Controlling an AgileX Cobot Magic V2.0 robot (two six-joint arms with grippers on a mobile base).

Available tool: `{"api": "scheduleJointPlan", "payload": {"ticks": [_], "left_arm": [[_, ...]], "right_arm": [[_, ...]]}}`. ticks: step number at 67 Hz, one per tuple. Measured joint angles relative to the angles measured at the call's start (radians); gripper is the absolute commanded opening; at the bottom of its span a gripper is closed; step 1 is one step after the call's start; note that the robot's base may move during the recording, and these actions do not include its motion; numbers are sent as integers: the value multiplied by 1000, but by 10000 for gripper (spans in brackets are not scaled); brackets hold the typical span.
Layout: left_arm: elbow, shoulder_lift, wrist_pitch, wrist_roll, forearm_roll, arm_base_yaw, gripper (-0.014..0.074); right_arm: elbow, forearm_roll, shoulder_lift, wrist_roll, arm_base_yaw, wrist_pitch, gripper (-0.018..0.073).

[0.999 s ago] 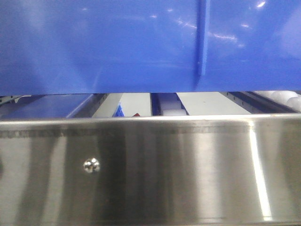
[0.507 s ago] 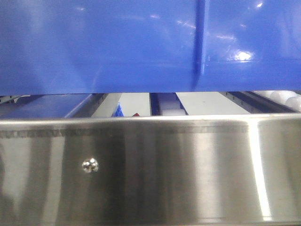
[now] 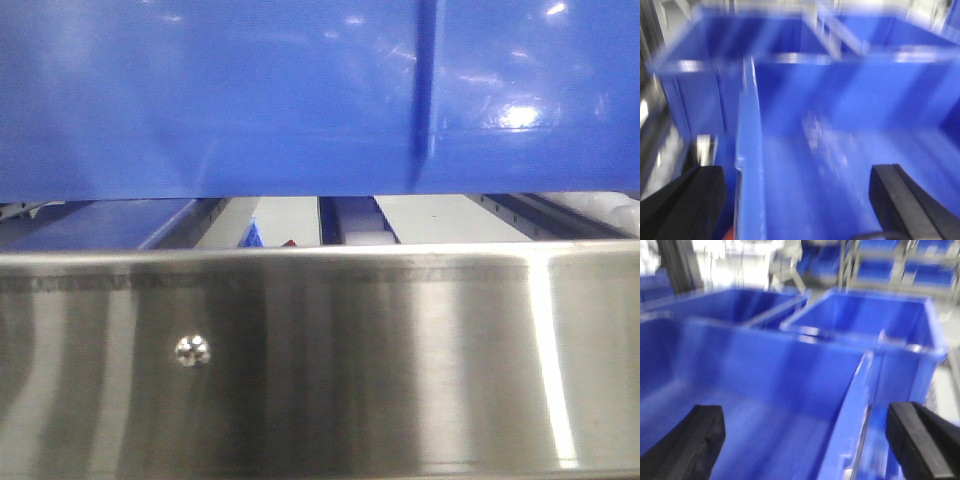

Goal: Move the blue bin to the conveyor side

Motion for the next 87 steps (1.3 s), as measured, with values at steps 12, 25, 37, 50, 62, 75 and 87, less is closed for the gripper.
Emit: {"api": "scheduleJointPlan", "payload": {"ticks": [12,25,37,50,62,75,87], "left_arm": [[-184,151,138,-2,13,0,483],[-293,258,187,-2,59,0,483],[-316,307,195,-4,136,0,483],[-318,347,195,-6,140,0,483],[-301,381,195,-6,143,11,483],[-239,383,195,13,127,94,483],[-201,383,196,39,68,131,483]], "right_arm": [[-240,0,183,23,0,272,549],[-427,-45,326,99,2,445,549],[-480,-138,392,161,2,462,549],[-467,-142,447,169,2,465,549],[-438,-156,500,179,2,467,549],[-433,-183,549,231,2,469,549],[-433,-202,584,251,2,469,549]]}}
